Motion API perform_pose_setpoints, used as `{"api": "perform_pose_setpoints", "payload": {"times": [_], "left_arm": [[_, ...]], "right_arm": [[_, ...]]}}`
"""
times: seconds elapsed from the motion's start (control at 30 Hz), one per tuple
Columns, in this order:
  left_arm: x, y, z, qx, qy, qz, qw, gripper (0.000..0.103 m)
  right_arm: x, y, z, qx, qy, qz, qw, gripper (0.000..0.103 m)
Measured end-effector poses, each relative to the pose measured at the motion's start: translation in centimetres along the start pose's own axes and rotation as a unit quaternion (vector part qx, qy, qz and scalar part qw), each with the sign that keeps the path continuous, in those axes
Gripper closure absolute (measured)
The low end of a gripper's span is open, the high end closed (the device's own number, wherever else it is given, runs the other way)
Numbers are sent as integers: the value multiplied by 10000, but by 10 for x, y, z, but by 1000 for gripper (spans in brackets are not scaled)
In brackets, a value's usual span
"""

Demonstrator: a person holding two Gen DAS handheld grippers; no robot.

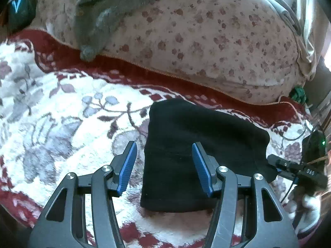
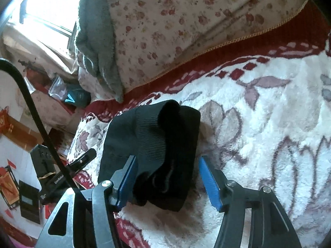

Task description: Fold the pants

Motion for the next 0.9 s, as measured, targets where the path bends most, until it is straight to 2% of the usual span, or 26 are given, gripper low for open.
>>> {"api": "perform_pose_setpoints", "payload": {"times": [0.13, 0.23, 0.37, 0.5, 0.77, 0.8, 0.9], "left_arm": [[0, 1, -8, 120, 62, 34, 9999, 48], [0, 3, -20, 244, -7, -30, 9997, 48], [4, 4, -30, 338, 78, 11, 9994, 48], [7, 2, -35, 331, 187, 69, 9993, 38], [6, 0, -53, 461, 425, 152, 9979, 31], [6, -1, -55, 466, 440, 204, 9977, 24], [9, 0, -59, 426, 521, 330, 9972, 23]], "right_arm": [[1, 0, -7, 62, 98, 56, 9999, 37], [-1, 2, -13, 123, 86, 55, 9999, 37], [-1, 2, -21, 133, 31, 123, 9998, 37], [2, -2, -28, 176, -28, 266, 9995, 33], [6, -10, -41, 222, -13, 512, 9984, 23], [6, -12, -43, 225, 5, 570, 9981, 24], [6, -14, -43, 108, 112, 651, 9978, 32]]}}
Point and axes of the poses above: each gripper's, at about its wrist camera, not at the fingertips, and z roughly against the way its jaws point, x to its left, y to its underside, the point moved 5 cm from there along -z, roughly the way its jaws point, and after that the axes turned 10 degrees about x, right-handed, at the moved point
